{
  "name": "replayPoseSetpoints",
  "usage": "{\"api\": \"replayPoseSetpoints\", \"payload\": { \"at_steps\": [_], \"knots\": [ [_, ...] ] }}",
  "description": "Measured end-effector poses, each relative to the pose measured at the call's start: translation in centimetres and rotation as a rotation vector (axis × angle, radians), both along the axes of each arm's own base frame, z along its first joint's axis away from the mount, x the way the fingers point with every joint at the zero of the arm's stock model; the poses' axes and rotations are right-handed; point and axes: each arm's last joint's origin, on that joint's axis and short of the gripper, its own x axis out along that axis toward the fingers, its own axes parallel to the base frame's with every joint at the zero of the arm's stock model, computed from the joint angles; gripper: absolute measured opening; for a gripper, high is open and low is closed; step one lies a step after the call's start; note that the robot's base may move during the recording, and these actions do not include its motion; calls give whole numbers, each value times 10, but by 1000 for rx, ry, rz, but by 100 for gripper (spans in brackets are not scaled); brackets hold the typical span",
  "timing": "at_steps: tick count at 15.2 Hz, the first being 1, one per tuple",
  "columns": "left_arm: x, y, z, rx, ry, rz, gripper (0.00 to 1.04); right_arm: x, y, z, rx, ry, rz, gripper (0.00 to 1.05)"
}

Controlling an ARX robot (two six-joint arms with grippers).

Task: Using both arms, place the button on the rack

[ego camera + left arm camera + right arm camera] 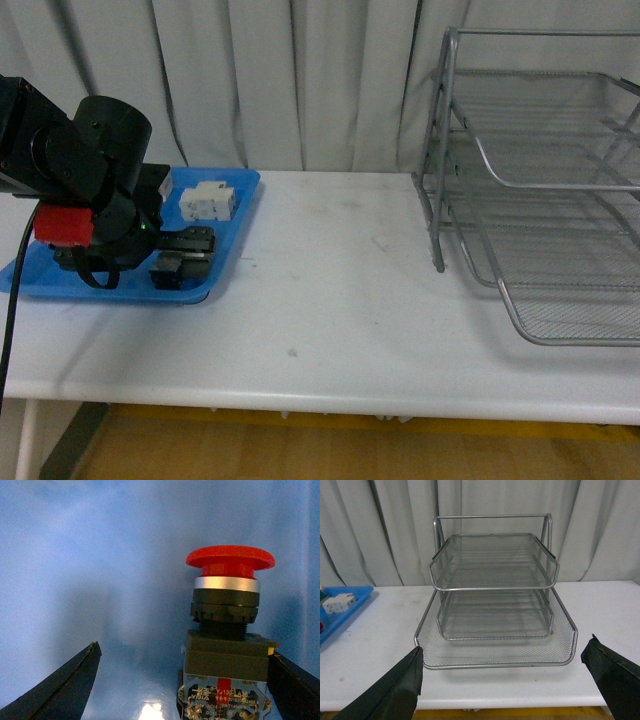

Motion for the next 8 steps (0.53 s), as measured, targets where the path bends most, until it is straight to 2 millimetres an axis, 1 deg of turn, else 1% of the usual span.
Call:
{"api": "replayPoseSetpoints", "payload": {
  "at_steps": [1,2,3,5,6,8],
  "knots": [
    [2,-2,-1,1,-3,-4,97,0,0,0,0,0,0,98],
    [4,-2,-3,-2,2,-6,85,0,0,0,0,0,0,98],
    [4,-4,-4,-1,2,-9,70,0,0,0,0,0,0,98],
    [5,-6,-4,3,3,-12,45,0,0,0,0,0,0,98],
    [5,-8,-3,17,0,-19,38,0,0,0,0,0,0,98],
    [6,-11,-2,40,-8,-40,36,0,0,0,0,0,0,98]
  ]
}}
